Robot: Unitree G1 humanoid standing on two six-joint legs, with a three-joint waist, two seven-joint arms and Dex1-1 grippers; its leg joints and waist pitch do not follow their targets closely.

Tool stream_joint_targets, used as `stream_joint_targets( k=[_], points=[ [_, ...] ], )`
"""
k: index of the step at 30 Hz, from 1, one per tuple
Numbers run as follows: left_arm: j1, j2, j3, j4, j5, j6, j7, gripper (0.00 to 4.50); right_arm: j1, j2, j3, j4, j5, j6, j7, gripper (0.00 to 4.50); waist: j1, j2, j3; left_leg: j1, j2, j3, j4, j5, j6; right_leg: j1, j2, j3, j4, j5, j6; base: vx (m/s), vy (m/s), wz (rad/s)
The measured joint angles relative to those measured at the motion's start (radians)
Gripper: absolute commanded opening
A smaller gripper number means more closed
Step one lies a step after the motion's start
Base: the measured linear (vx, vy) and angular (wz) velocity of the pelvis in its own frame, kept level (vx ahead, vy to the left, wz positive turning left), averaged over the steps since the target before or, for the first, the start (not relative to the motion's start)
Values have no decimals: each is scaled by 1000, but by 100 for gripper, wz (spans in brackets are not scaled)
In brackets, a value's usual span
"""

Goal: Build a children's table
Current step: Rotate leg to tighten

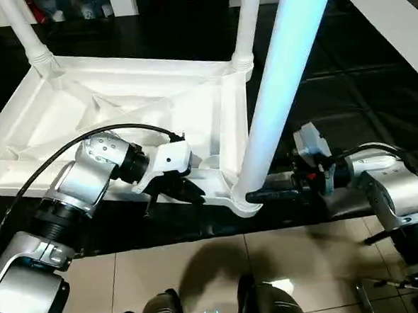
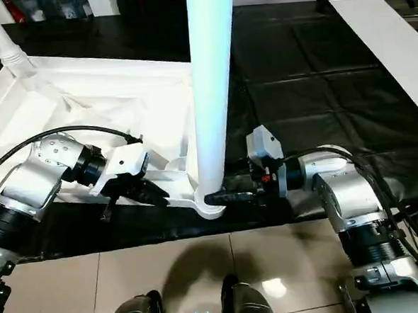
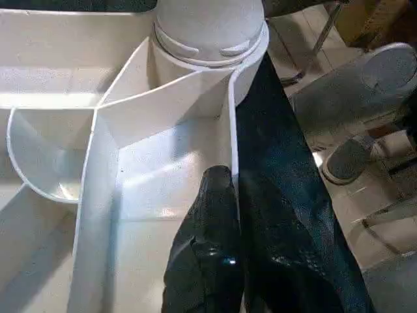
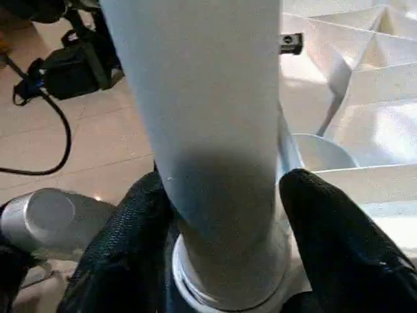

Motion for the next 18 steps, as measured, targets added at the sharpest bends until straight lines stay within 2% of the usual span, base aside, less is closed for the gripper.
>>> stream_joint_targets(
  k=[4, 11, 18],
  points=[
    [-3, -1, -1, 6, 0, -5, -12, 0, -1, 0, 7, 15, 6, 0, 12, 214, 5, 0, 0, 0, 0, 0, 0, 0, 0, 0, 0, 0, 0, 0, 0, 0, 0, 0],
    [-8, -4, -2, 14, 0, 0, -15, 0, -2, -1, 8, 15, 7, 12, 14, 197, 9, 0, 0, 0, 0, 0, 0, 0, 0, 0, 0, 0, 0, 0, 0, 0, 0, 0],
    [-5, -38, 36, 13, -8, 149, 70, 0, 26, 44, -23, -36, -3, 102, -135, 195, 9, 0, 0, 6, 0, 1, 0, 0, -2, 5, 0, 0, 0, 0, 0, 0, 0, 0]
  ],
)
